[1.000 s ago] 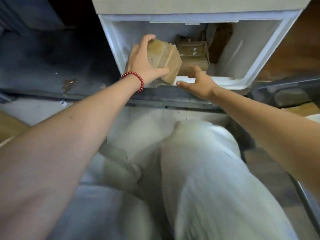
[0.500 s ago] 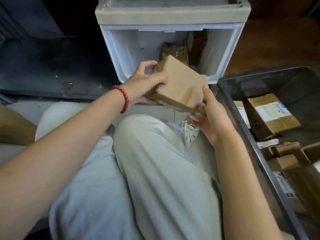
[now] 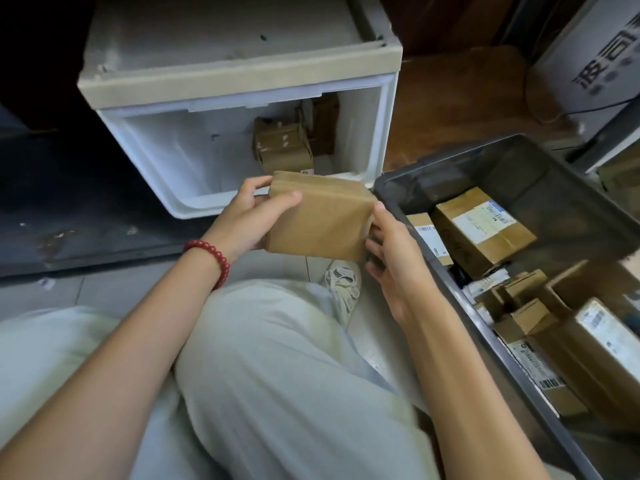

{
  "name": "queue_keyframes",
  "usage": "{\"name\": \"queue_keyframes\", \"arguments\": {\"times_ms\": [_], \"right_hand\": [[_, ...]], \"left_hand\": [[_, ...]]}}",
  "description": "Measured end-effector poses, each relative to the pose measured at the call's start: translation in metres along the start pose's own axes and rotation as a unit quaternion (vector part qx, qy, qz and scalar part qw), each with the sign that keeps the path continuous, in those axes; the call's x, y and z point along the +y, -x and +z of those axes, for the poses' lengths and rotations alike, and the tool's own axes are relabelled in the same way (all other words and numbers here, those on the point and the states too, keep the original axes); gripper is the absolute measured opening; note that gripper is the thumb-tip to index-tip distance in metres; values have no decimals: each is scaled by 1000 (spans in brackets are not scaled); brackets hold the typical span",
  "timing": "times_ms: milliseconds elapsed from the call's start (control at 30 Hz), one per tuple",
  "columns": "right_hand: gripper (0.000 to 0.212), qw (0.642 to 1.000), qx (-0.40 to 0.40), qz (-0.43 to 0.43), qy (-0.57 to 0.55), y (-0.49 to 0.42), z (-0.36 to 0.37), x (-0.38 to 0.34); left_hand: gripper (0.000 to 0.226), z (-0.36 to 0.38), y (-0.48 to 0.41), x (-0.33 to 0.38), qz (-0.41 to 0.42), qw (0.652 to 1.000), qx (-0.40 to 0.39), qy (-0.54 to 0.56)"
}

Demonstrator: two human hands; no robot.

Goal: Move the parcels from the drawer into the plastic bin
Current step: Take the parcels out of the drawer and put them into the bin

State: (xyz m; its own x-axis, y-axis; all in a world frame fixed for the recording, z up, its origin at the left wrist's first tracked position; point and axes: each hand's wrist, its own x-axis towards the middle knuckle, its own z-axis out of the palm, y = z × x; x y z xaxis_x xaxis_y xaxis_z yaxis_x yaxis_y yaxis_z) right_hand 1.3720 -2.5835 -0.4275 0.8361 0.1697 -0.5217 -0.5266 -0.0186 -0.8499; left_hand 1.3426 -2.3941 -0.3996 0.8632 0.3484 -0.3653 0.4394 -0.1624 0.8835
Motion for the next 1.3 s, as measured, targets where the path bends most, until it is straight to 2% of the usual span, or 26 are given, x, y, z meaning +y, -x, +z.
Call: {"name": "queue_keyframes", "arguments": {"times_ms": [67, 167, 333, 400, 500, 700, 867, 967, 1067, 1200, 1233, 1300], "right_hand": [[43, 1000, -17, -4, -3, -3, -2, 2], [51, 1000, -26, 1, 4, -4, -2, 5], [40, 999, -22, 2, -34, -6, -7, 2], [38, 999, -19, -5, -40, -6, -9, 1], [48, 999, -10, -10, -39, -9, -10, 3], [44, 995, -16, -25, -91, -11, -13, 4], [52, 993, -6, -65, -98, -12, -17, 5], [43, 992, -10, -104, -77, -10, -22, 3], [39, 985, 17, -134, -108, -10, -28, 2], [22, 970, 50, -176, -158, -11, -45, -2], [23, 966, 64, -185, -169, -11, -51, -4], [38, 959, 97, -184, -193, -13, -66, -5]], "left_hand": [[44, 1, -2, 2, 2, 1000, -2, -28], [46, 4, -6, 3, 7, 998, 9, -66], [72, 7, -10, 7, 23, 993, -8, -119], [64, 8, -11, 7, 24, 990, -41, -136], [43, 10, -12, 5, 16, 991, -62, -120], [52, 12, -15, 2, 32, 993, -30, -107], [67, 14, -14, 5, 79, 980, -21, -183], [59, 21, -11, 15, 97, 975, -53, -192], [51, 32, -12, 27, 139, 973, -45, -178], [60, 64, -18, 57, 183, 963, -49, -191], [61, 77, -19, 65, 195, 960, -55, -195], [63, 104, -22, 78, 223, 949, -64, -214]]}}
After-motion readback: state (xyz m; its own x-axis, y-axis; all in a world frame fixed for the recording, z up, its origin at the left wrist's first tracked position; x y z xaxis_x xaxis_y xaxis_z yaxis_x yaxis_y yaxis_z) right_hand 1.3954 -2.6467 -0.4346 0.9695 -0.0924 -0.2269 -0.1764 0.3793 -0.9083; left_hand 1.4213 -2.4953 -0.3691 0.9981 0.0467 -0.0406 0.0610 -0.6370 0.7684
